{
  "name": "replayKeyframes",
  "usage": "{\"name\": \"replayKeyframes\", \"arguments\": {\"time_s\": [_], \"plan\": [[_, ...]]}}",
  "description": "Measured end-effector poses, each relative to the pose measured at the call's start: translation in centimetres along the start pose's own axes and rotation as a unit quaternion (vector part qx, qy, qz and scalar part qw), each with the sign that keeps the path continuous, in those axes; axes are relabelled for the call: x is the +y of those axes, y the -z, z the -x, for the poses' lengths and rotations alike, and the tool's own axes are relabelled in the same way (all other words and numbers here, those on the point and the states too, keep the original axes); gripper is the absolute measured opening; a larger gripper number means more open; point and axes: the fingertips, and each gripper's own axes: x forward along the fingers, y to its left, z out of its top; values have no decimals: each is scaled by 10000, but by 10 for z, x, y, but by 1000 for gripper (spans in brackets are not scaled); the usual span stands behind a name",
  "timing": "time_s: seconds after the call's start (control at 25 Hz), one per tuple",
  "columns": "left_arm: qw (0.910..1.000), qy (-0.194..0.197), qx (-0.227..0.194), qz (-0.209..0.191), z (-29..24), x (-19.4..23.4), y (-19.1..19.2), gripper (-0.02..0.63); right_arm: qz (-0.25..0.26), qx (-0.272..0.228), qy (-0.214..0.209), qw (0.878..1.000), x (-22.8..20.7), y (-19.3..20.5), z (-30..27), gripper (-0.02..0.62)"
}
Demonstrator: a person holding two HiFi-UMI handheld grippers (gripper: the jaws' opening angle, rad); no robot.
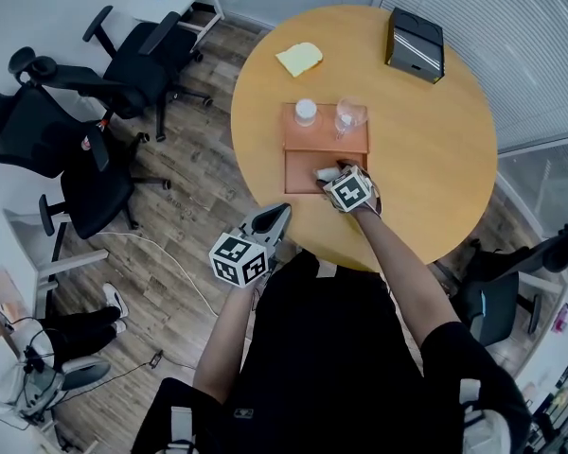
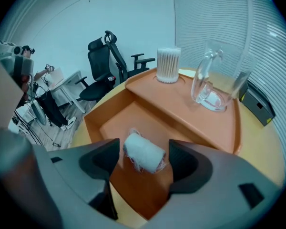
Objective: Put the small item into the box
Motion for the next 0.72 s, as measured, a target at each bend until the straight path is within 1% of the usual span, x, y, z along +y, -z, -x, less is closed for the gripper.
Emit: {"name": "replayKeyframes", "arguments": {"time_s": [0.08,0.24,0.36,0.4,0.44,0.48,0.56,0.72], "plan": [[10000,27,-15,-7,-3,-2,-1,6,-134,-192,-58,9997,2,-3,7,293],[9999,126,-13,-30,-8,-8,-2,6,-474,-739,-51,9961,6,-11,27,293],[9998,194,24,-72,-11,-12,-1,6,-661,-944,-19,9933,7,-9,41,291],[9997,212,36,-80,-12,-13,-1,6,-720,-1022,-35,9921,8,-7,46,274],[9997,228,48,-89,-13,-14,-1,6,-780,-1110,-60,9907,9,-6,52,190],[9996,241,58,-98,-13,-15,0,6,-833,-1197,-88,9893,10,-4,59,125],[9996,261,75,-123,-14,-17,-1,6,-923,-1348,-153,9864,13,0,72,26],[9993,292,118,-188,-13,-18,-4,6,-1126,-1565,-295,9808,22,11,95,5]]}}
